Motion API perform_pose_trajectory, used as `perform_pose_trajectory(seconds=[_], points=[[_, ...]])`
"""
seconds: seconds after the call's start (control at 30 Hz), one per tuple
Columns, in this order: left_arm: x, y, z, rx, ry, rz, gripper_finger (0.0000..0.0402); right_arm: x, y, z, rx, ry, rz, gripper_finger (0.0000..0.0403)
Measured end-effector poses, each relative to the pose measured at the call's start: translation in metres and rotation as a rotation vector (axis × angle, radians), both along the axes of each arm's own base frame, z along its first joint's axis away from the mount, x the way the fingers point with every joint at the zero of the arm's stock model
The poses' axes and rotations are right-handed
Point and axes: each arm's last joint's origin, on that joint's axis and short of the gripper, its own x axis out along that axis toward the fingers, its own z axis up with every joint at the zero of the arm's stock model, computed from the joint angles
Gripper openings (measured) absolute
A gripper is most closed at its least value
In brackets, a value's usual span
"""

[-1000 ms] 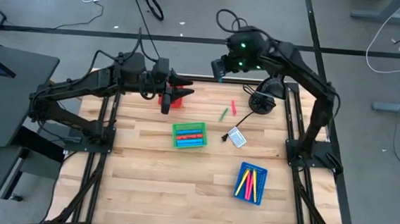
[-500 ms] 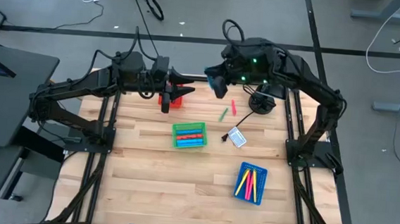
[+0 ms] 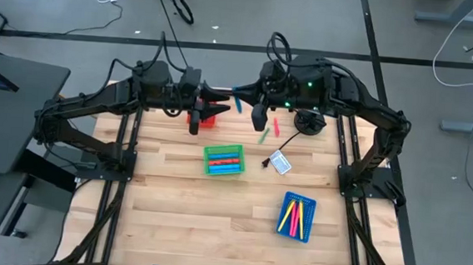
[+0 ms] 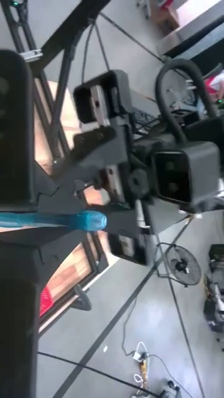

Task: Pick & Place Markers
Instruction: Put the small blue pen into the red bin

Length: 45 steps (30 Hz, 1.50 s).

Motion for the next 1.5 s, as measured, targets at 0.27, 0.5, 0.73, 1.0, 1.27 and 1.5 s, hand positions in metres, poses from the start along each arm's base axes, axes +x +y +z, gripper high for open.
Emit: perform_pose_trajectory(seconds=[0.27, 0.5, 0.73, 1.0, 1.27, 1.5], points=[[0.002, -0.008, 0.007, 0.002, -0.072, -0.067, 0.0167, 0.002, 0.005, 0.006, -0.021, -0.065, 0.022, 0.0009], [0.003, -0.009, 0.009, 0.007, -0.103, -0.020, 0.0216, 0.003, 0.012, 0.008, -0.016, -0.086, 0.042, 0.0009], [0.011, -0.012, 0.006, 0.004, -0.099, -0.069, 0.0233, 0.009, 0.018, 0.007, -0.016, -0.106, 0.061, 0.0009], [0.014, -0.016, 0.007, 0.008, -0.131, -0.091, 0.0151, 0.009, 0.019, 0.009, -0.008, -0.129, 0.062, 0.0009], [0.014, -0.016, 0.009, 0.002, -0.148, -0.094, 0.0054, 0.009, 0.019, 0.009, -0.007, -0.125, 0.061, 0.0014], [0.012, -0.015, 0.009, -0.078, -0.146, -0.050, 0.0054, 0.009, 0.018, 0.007, -0.030, -0.103, 0.052, 0.0070]])
